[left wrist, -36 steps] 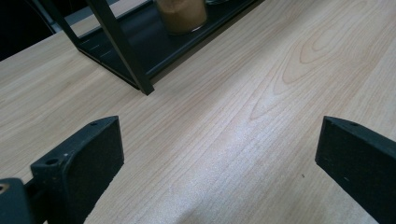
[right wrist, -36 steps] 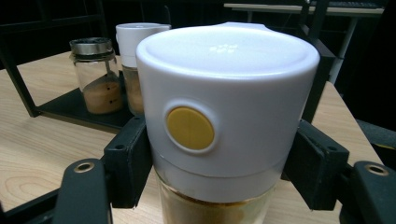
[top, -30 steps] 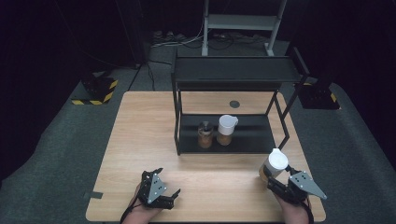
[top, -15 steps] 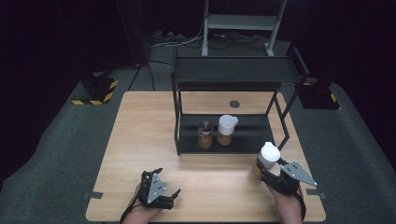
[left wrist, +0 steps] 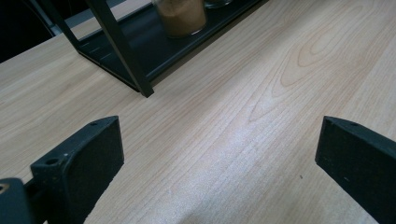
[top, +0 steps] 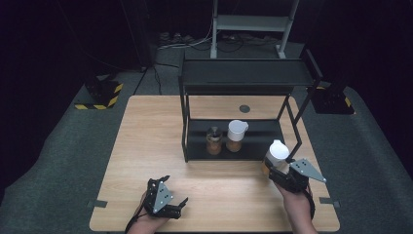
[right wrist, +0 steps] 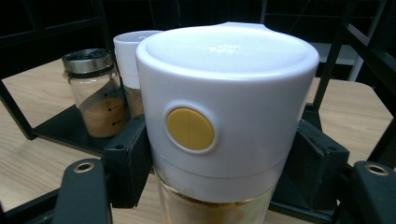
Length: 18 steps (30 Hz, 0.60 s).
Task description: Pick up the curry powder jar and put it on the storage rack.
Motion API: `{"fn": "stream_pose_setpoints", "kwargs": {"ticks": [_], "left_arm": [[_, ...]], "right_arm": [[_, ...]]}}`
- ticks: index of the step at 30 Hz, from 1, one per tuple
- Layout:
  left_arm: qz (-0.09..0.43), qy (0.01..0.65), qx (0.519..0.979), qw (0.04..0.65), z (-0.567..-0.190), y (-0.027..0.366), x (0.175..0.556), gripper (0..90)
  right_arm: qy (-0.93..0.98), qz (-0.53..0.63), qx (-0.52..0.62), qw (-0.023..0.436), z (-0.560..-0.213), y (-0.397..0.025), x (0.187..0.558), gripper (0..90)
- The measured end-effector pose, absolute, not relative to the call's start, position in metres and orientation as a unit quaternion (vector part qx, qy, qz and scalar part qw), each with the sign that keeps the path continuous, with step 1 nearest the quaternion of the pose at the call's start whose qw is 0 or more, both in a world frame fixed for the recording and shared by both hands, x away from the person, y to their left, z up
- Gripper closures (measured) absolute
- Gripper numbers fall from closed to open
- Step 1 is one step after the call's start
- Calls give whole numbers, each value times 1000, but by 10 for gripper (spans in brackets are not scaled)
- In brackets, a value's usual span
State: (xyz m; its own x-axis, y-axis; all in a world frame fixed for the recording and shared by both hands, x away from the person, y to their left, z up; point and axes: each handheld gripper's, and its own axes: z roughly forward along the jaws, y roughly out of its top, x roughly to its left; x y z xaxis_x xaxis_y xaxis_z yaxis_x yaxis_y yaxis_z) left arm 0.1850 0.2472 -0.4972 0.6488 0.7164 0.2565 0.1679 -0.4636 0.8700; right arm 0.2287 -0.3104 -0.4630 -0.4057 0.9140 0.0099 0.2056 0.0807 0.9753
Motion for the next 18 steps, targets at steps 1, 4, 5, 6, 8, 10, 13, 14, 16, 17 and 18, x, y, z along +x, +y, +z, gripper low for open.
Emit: {"fn": "stream_pose_setpoints", "kwargs": {"ticks": [1,4,5,6,8,10,13,14,16,17,18], "left_arm": [[314,278,796,437,-497,247,185,14],[314,278,796,437,-497,247,185,14],[314,277,796,437,-497,247,185,14],[314,277,796,437,-497,247,185,14],[314,277,796,437,-497,247,185,14],[314,277,796,437,-497,247,185,14],[313,277,796,438,-497,248,185,14],[313,277,796,439,-497,248,185,14],[313,277,796,439,-497,248,185,14],[313,277,796,439,-497,248,185,14],[313,276,796,439,-497,248,185,14]], "right_arm": [[654,524,427,339,-462,-310,230,303],[655,524,425,340,-461,-308,235,303],[656,523,424,340,-460,-308,237,303],[657,523,424,341,-459,-307,238,303],[657,523,422,341,-458,-305,243,303],[657,522,421,342,-457,-304,247,302],[658,521,420,344,-456,-301,252,303],[658,521,420,345,-456,-300,254,303],[658,520,420,346,-455,-299,255,303],[659,520,418,348,-455,-298,258,303],[660,519,417,348,-454,-296,261,303]]}}
